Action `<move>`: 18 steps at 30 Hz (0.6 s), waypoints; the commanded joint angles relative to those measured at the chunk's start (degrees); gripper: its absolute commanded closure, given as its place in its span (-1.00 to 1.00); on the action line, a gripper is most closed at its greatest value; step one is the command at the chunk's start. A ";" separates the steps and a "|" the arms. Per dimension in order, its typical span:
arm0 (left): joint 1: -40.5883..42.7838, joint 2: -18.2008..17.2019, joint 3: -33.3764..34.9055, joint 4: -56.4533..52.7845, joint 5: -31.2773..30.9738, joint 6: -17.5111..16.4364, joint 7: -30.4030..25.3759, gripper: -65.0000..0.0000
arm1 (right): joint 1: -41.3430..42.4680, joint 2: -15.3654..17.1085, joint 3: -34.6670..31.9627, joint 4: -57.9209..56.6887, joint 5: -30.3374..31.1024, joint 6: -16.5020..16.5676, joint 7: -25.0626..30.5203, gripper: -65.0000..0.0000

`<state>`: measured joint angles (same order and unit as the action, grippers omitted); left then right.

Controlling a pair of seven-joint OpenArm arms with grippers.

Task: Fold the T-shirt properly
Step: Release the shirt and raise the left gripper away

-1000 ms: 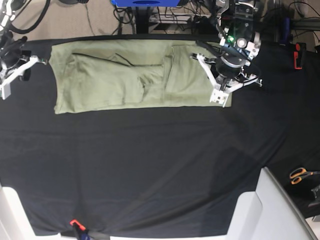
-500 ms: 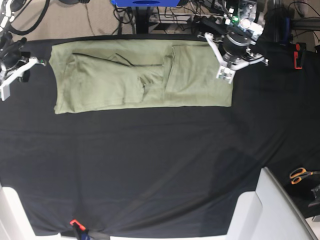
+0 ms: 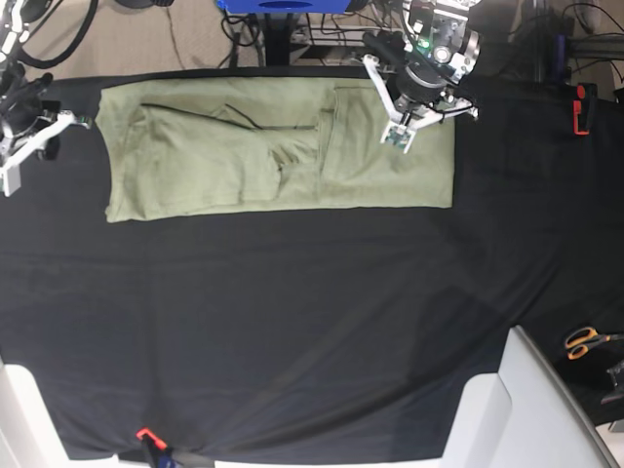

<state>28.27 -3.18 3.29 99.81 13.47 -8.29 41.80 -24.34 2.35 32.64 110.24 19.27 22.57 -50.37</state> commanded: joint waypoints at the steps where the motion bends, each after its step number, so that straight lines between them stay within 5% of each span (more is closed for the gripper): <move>1: 0.70 -0.38 -0.26 3.53 0.46 0.43 -0.53 1.00 | 0.21 0.60 0.28 0.84 0.38 0.07 1.01 0.95; 9: 3.95 -1.52 -8.26 8.72 0.90 0.43 -0.61 1.00 | 0.21 0.60 0.28 0.84 0.38 0.07 1.01 0.95; 18: 2.54 -2.05 -9.40 -2.71 0.90 0.43 -3.43 1.00 | 0.21 0.60 0.28 0.84 0.38 0.07 1.01 0.95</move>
<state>30.92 -4.97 -5.98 96.31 14.06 -8.14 39.00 -24.34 2.35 32.64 110.24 19.25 22.55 -50.37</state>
